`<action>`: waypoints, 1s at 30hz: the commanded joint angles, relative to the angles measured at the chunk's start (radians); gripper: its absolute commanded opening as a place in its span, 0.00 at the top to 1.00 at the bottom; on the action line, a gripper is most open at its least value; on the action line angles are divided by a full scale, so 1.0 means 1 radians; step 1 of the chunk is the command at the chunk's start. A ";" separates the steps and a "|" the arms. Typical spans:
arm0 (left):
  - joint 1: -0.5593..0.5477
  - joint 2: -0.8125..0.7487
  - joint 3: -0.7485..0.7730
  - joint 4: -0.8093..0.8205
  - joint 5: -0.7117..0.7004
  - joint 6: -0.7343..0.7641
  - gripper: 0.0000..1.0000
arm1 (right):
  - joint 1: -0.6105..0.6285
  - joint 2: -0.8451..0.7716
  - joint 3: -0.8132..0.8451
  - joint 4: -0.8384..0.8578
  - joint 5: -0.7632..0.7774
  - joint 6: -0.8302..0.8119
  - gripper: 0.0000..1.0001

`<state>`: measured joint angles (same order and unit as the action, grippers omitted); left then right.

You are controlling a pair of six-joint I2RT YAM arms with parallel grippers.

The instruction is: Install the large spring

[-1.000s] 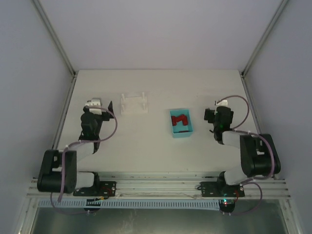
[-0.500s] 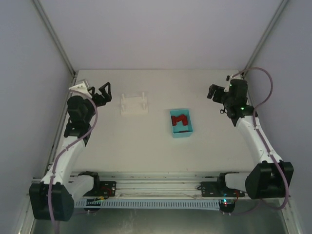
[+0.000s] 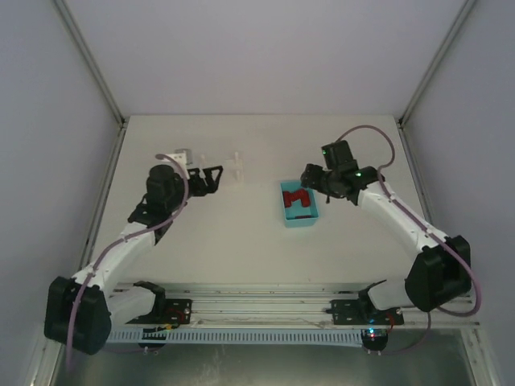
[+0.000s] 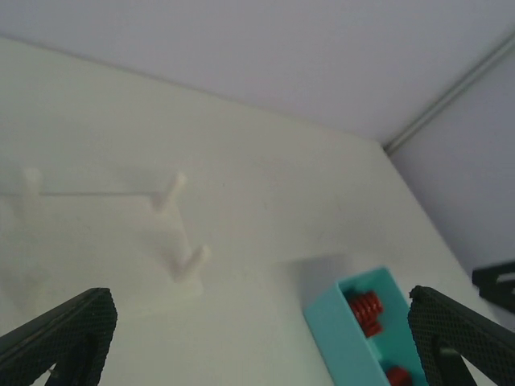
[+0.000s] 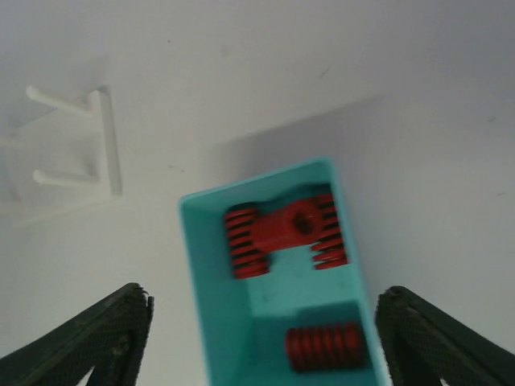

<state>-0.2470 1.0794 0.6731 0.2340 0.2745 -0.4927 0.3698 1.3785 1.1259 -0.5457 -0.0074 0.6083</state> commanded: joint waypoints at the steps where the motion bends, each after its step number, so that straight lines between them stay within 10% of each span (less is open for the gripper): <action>1: -0.140 0.061 -0.013 0.032 -0.156 0.096 0.01 | 0.083 0.052 0.033 -0.040 0.134 0.207 0.29; 8: -0.245 0.140 -0.114 0.170 -0.308 0.126 0.01 | 0.136 0.167 0.016 0.051 0.185 0.331 0.47; 30: -0.247 0.052 -0.245 0.295 -0.316 0.143 0.01 | 0.209 0.461 0.051 0.228 0.430 0.462 0.47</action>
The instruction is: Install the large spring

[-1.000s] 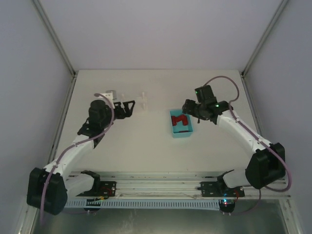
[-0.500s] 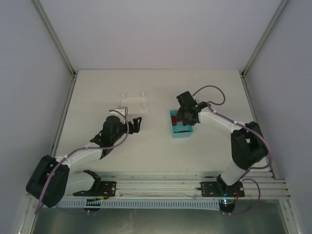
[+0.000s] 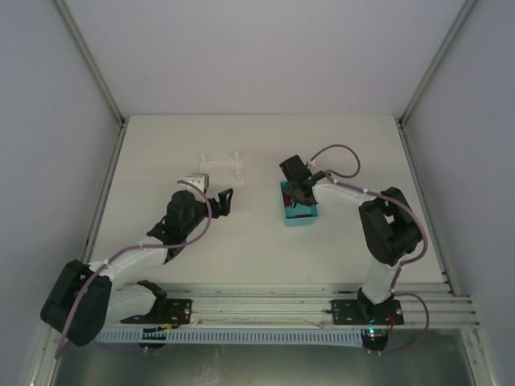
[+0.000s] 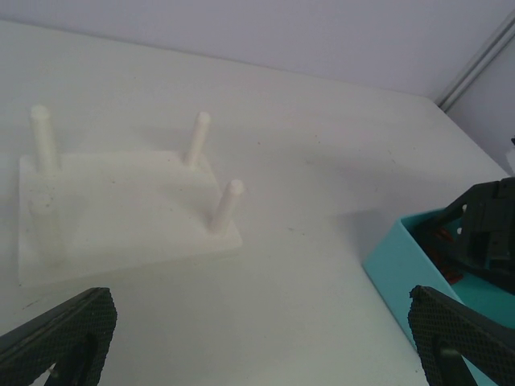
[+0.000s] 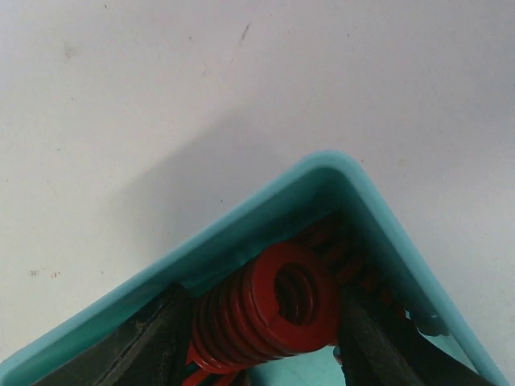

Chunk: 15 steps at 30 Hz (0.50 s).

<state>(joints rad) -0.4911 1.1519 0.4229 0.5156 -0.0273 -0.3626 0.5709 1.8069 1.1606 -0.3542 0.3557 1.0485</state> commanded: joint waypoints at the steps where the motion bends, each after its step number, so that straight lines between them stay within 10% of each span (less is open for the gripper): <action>1: -0.003 -0.023 0.003 0.014 -0.013 0.014 0.01 | 0.009 0.039 0.014 0.044 0.073 0.019 0.47; 15: -0.009 -0.029 0.004 0.008 -0.031 0.022 0.01 | 0.026 0.041 -0.020 0.096 0.111 -0.026 0.67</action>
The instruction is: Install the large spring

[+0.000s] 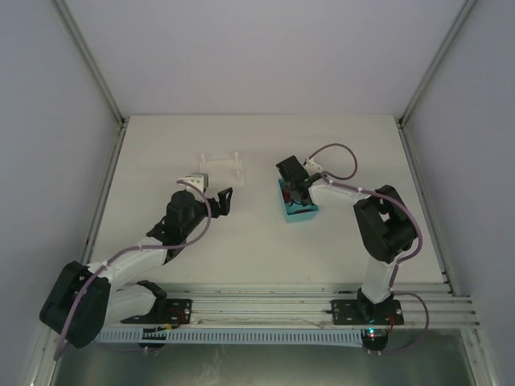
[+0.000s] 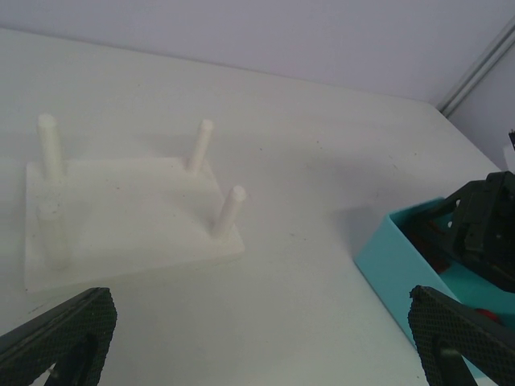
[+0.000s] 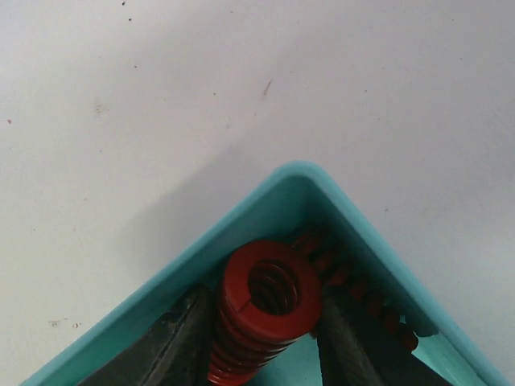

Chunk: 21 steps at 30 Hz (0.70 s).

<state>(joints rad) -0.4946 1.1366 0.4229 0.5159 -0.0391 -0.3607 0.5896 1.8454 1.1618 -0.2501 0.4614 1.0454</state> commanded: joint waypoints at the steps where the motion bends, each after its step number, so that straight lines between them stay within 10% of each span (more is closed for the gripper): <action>1: -0.005 -0.015 0.002 0.007 -0.022 0.019 0.01 | 0.007 -0.008 -0.019 -0.008 0.006 -0.038 0.68; 21: -0.014 -0.011 0.006 0.005 -0.028 0.022 0.01 | 0.003 0.043 0.168 -0.164 -0.021 -0.401 0.55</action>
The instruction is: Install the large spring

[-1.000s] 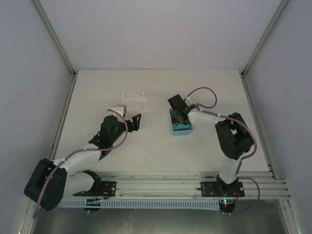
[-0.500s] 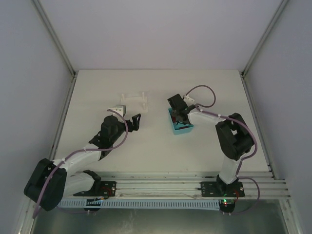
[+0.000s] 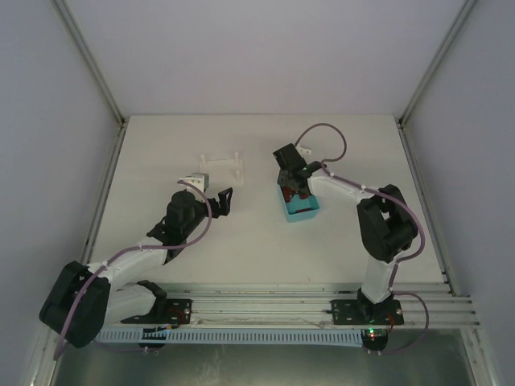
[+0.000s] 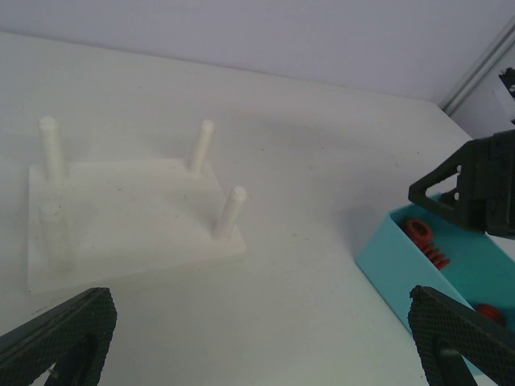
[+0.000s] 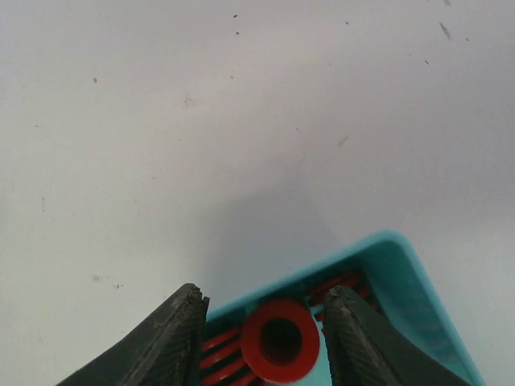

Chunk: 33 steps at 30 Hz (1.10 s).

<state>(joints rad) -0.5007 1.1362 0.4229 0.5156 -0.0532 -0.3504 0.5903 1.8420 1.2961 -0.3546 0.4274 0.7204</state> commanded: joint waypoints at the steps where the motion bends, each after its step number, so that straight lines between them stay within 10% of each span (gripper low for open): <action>1: -0.008 -0.012 0.007 0.005 -0.015 0.013 0.01 | 0.003 0.057 0.038 -0.057 0.005 -0.083 0.54; 33: -0.015 -0.010 0.005 -0.002 -0.045 0.024 0.01 | 0.005 -0.108 -0.130 0.005 -0.122 -0.328 0.53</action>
<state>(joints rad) -0.5091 1.1351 0.4229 0.5121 -0.0792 -0.3386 0.5903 1.7695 1.2003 -0.3416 0.3382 0.4301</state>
